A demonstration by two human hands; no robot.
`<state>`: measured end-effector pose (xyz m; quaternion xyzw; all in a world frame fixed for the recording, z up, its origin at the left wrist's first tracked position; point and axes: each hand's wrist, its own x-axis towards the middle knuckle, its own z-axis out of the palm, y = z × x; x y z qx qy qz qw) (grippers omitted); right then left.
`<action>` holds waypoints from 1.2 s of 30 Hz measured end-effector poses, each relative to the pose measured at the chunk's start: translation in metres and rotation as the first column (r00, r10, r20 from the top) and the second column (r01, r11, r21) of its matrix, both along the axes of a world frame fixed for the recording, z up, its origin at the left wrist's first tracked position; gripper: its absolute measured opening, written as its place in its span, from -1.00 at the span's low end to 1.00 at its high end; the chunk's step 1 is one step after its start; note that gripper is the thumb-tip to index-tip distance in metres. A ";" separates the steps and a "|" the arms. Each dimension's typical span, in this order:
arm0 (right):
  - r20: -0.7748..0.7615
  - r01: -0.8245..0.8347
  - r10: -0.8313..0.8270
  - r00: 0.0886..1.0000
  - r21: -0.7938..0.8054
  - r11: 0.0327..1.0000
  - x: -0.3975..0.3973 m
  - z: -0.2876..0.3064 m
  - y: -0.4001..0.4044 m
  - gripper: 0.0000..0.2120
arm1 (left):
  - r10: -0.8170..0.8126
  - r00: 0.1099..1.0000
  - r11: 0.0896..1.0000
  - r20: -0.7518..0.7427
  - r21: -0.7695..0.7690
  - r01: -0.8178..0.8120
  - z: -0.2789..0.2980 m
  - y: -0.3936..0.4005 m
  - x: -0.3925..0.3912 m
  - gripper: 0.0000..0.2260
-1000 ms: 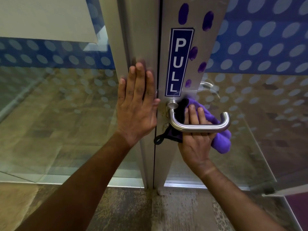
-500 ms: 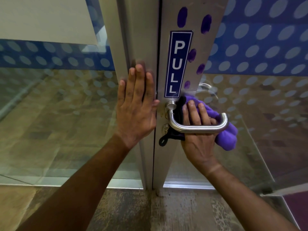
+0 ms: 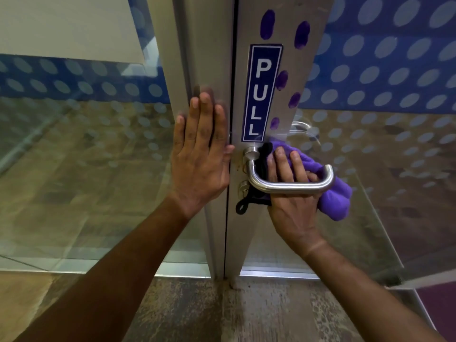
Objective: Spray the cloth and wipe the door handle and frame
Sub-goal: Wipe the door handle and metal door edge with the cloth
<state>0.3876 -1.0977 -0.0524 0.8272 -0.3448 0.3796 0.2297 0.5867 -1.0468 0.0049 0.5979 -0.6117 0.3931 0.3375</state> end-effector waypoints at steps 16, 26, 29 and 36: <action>0.519 -0.248 -0.070 0.852 0.518 0.819 -0.040 -0.034 0.082 -0.18 | -0.033 0.999 0.996 0.022 0.085 0.031 0.005 0.012 0.004 -0.36; 0.646 -0.334 -0.054 0.761 0.463 0.821 0.011 -0.025 0.126 -0.65 | -0.042 0.999 0.996 -0.002 0.073 0.042 0.002 0.016 0.015 -0.39; 0.622 -0.309 -0.026 0.783 0.425 0.851 0.029 -0.016 0.120 -0.77 | -0.039 0.999 0.996 -0.001 0.075 0.039 -0.001 0.017 0.017 -0.41; 0.608 -0.302 0.046 0.793 0.326 0.896 0.057 -0.005 0.119 -0.65 | -0.033 0.998 0.996 0.056 0.080 0.029 -0.002 0.018 0.025 -0.42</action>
